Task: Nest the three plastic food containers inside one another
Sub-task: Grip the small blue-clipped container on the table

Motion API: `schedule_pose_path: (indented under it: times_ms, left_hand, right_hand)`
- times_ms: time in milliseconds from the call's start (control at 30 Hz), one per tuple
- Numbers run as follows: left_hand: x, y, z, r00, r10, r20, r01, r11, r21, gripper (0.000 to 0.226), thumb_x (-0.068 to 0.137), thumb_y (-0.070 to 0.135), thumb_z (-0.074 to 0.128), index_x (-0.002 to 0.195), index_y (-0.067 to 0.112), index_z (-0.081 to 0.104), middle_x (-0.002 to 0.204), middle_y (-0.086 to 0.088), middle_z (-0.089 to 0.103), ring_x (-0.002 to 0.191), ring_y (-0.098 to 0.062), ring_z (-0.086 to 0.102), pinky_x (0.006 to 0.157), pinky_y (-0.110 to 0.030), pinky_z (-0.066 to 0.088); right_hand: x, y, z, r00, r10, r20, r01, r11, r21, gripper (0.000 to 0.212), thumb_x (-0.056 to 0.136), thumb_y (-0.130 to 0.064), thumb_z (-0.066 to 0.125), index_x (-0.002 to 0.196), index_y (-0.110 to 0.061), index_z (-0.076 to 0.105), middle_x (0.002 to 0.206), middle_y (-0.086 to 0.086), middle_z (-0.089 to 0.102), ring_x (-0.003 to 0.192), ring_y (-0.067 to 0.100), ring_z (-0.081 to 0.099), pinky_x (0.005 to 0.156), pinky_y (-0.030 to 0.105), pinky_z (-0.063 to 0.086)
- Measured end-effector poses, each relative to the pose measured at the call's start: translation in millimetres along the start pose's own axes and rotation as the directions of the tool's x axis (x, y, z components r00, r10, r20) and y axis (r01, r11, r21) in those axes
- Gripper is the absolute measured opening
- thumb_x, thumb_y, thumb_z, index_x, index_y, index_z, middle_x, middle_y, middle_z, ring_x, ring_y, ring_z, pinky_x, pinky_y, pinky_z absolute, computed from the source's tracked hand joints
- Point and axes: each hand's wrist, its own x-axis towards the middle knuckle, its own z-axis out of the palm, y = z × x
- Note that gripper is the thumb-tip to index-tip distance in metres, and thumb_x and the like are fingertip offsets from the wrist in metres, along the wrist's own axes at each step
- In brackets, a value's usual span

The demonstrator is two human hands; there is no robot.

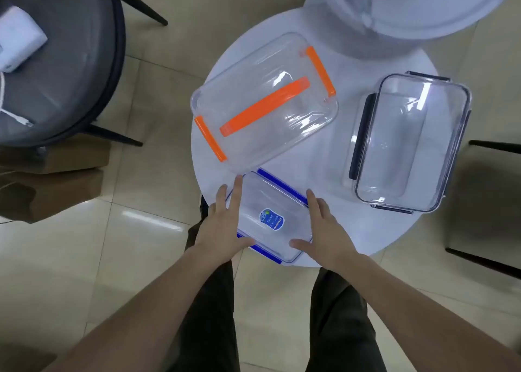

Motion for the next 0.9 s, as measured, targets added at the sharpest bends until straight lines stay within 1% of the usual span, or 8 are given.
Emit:
schedule_pose_path:
  times_ms: [67,133,233,333,600,700,800,900]
  left_hand:
    - [4.8,2.3,-0.5,1.0,-0.002,0.02,0.002,1.0,-0.006,0.145,0.075,0.031,0.091,0.161,0.033,-0.024,0.164,-0.009,0.012,0.136,-0.03,0.046,0.095,-0.043,0.058]
    - [8.8,2.5,0.8,0.999,-0.022,0.034,0.021,0.999,0.037,0.145,0.076,0.028,0.091,0.161,0.032,-0.027,0.16,-0.01,0.014,0.132,-0.03,0.047,0.095,-0.043,0.059]
    - [12.6,4.3,2.6,0.998,-0.044,0.05,0.039,0.994,0.104,0.145,0.077,0.031,0.09,0.159,0.031,-0.029,0.158,-0.013,0.015,0.131,-0.028,0.046,0.096,-0.042,0.059]
    - [15.7,3.8,3.9,0.996,-0.066,0.055,0.057,0.986,0.158,0.145,0.077,0.037,0.089,0.159,0.03,-0.03,0.155,-0.013,0.018,0.13,-0.026,0.046,0.097,-0.04,0.059]
    - [14.8,9.4,4.2,0.993,-0.111,0.033,0.106,0.985,0.136,0.141,0.077,0.035,0.09,0.162,0.03,-0.023,0.153,-0.013,0.023,0.133,-0.028,0.046,0.107,-0.042,0.049]
    - [15.4,8.9,5.4,0.992,-0.12,0.031,0.117,0.99,0.079,0.14,0.076,0.03,0.091,0.163,0.03,-0.019,0.154,-0.013,0.024,0.137,-0.029,0.044,0.107,-0.043,0.051]
    - [16.6,7.8,7.5,0.992,-0.123,0.024,0.122,0.992,0.029,0.14,0.076,0.026,0.092,0.163,0.031,-0.017,0.155,-0.012,0.023,0.139,-0.029,0.041,0.104,-0.045,0.055]
    - [17.0,6.0,9.5,0.993,-0.116,0.01,0.117,0.993,-0.013,0.14,0.074,0.025,0.093,0.164,0.032,-0.015,0.153,-0.011,0.025,0.137,-0.027,0.041,0.102,-0.047,0.058]
  right_hand:
    - [5.2,-2.2,2.0,0.999,0.051,-0.014,-0.05,0.995,0.086,0.11,0.085,-0.035,0.076,0.159,-0.029,-0.005,0.157,0.005,0.022,0.128,0.028,0.048,0.096,0.042,0.052]
    - [9.2,-2.1,5.9,0.997,0.081,-0.019,-0.078,0.988,0.131,0.105,0.085,-0.024,0.077,0.158,-0.033,0.002,0.148,0.005,0.027,0.118,0.029,0.053,0.089,0.042,0.055]
    - [12.9,-3.4,10.1,0.993,0.112,-0.03,-0.105,0.978,0.178,0.1,0.084,-0.014,0.077,0.156,-0.035,0.009,0.135,0.006,0.032,0.109,0.03,0.056,0.087,0.041,0.057]
    - [15.5,-3.1,13.6,0.99,0.136,-0.042,-0.126,0.973,0.192,0.096,0.084,-0.01,0.077,0.151,-0.038,0.013,0.129,0.005,0.032,0.109,0.028,0.055,0.088,0.04,0.057]
    - [17.4,-4.6,17.2,0.985,0.164,-0.058,-0.143,0.954,0.263,0.091,0.082,-0.008,0.078,0.143,-0.041,0.02,0.129,0.003,0.033,0.114,0.023,0.051,0.091,0.04,0.058]
    - [16.9,-6.1,16.8,0.983,0.176,-0.056,-0.151,0.939,0.308,0.088,0.083,-0.007,0.078,0.145,-0.037,0.024,0.131,0.002,0.033,0.115,0.02,0.05,0.091,0.038,0.058]
    - [17.9,-7.0,15.6,0.982,0.181,-0.048,-0.155,0.929,0.336,0.086,0.084,-0.004,0.076,0.145,-0.037,0.026,0.132,0.002,0.032,0.108,0.016,0.048,0.089,0.037,0.057]
    - [17.8,-8.3,14.5,0.981,0.188,-0.04,-0.162,0.92,0.358,0.086,0.084,0.002,0.074,0.144,-0.039,0.027,0.132,0.002,0.032,0.104,0.018,0.049,0.087,0.035,0.056]
